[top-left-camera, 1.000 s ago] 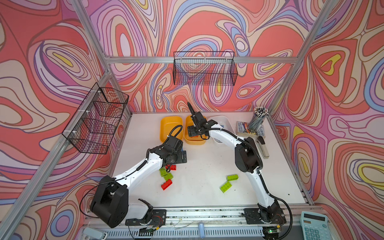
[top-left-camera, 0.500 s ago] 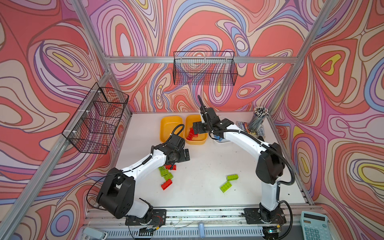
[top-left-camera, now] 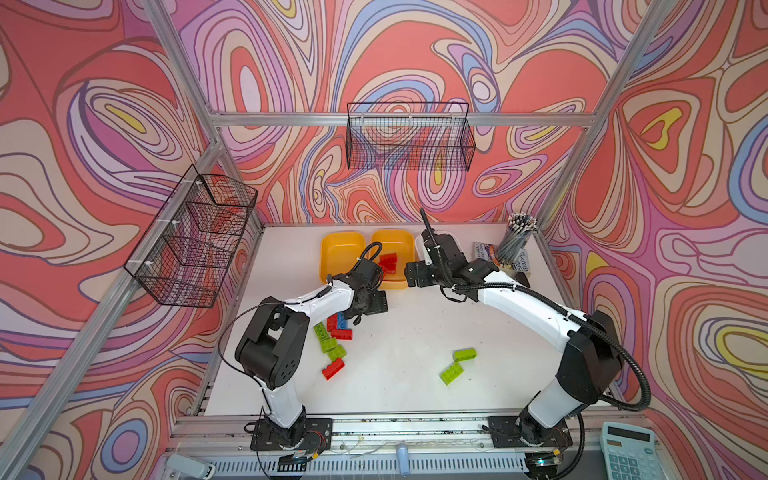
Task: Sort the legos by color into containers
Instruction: 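Grasp a blue brick beside the yellow trays with the left gripper while right withdraws, then carry the blue brick with the left gripper into the white tray and release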
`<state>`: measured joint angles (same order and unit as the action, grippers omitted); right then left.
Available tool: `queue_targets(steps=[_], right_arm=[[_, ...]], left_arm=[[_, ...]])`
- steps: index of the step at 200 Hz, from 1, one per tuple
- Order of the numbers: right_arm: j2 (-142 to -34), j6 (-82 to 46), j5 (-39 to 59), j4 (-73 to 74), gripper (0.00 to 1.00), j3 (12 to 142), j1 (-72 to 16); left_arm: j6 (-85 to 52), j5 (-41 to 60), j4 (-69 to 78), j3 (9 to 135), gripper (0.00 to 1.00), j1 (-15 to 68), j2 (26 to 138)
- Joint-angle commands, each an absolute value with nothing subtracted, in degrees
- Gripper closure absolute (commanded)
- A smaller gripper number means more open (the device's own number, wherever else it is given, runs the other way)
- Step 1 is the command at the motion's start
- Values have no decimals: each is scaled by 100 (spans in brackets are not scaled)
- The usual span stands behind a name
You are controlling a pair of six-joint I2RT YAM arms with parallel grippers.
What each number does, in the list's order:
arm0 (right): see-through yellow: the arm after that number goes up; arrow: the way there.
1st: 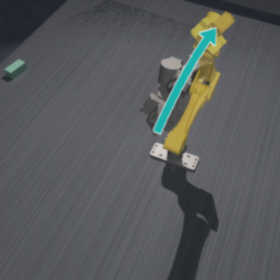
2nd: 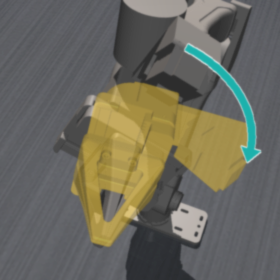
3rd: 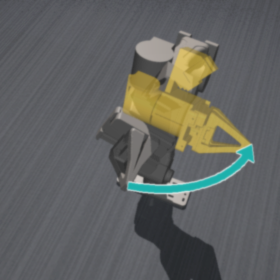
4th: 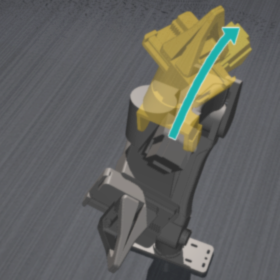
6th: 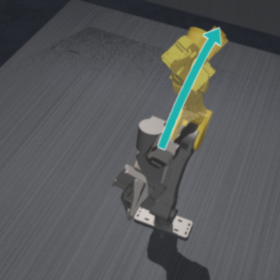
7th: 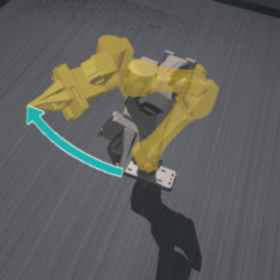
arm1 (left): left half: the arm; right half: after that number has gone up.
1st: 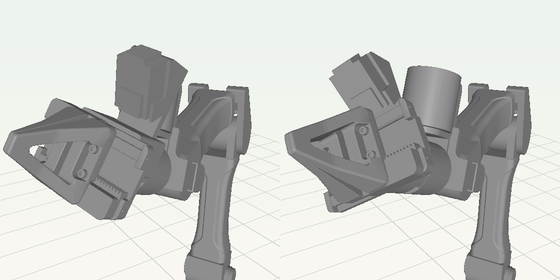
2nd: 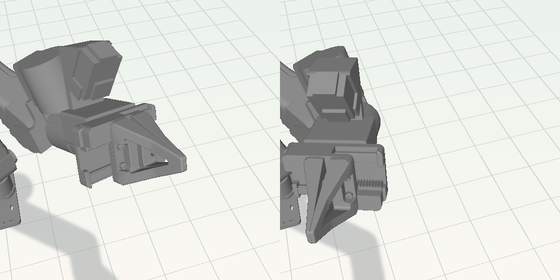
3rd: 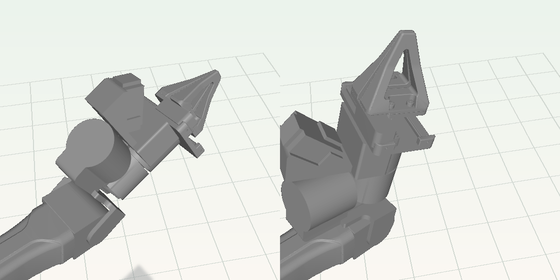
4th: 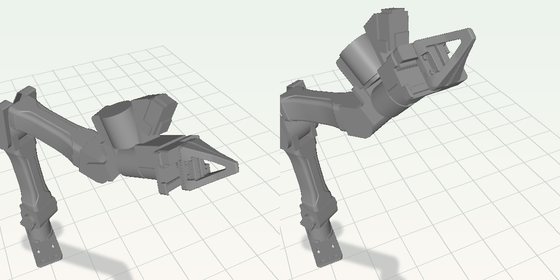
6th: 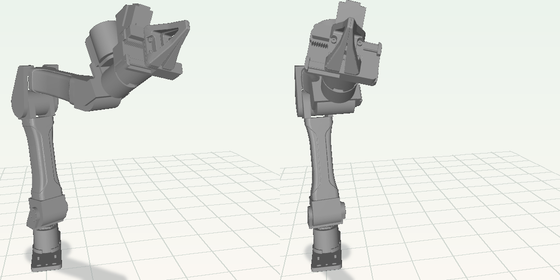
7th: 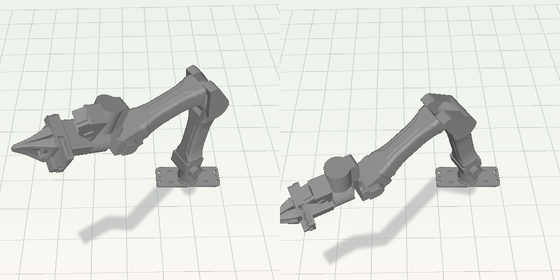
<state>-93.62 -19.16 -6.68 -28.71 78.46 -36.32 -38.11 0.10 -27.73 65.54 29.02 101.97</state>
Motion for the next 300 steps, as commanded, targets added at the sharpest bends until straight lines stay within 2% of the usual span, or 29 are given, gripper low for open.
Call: queue_targets(steps=[1, 125, 167, 190, 248, 300], right_arm=[[-8976, -1880, -798, -2873, 2, 7758, -3612], [-8253, -1815, -1046, -3054, 2, 7257, -3454], [-8129, -1857, -1015, -3092, 2, 7225, -3432], [-8016, -1915, -967, -3117, 2, 7209, -3428], [-7491, -2057, -1094, -3252, 2, 6984, -3435], [-7064, -2140, -1125, -3360, 2, 6766, -3432]], left_arm=[[-3696, -249, -2912, 6754, 6, 2865, 10435], [-3370, -346, -3357, 7888, 13, 2637, 11496], [-3456, -167, -3319, 7660, 20, 2661, 11450], [-3421, -250, -3457, 7701, 31, 2662, 11545], [-3273, -620, -3928, 7772, 75, 2746, 11682], [-3400, -777, -4106, 7668, 84, 3011, 11399]])
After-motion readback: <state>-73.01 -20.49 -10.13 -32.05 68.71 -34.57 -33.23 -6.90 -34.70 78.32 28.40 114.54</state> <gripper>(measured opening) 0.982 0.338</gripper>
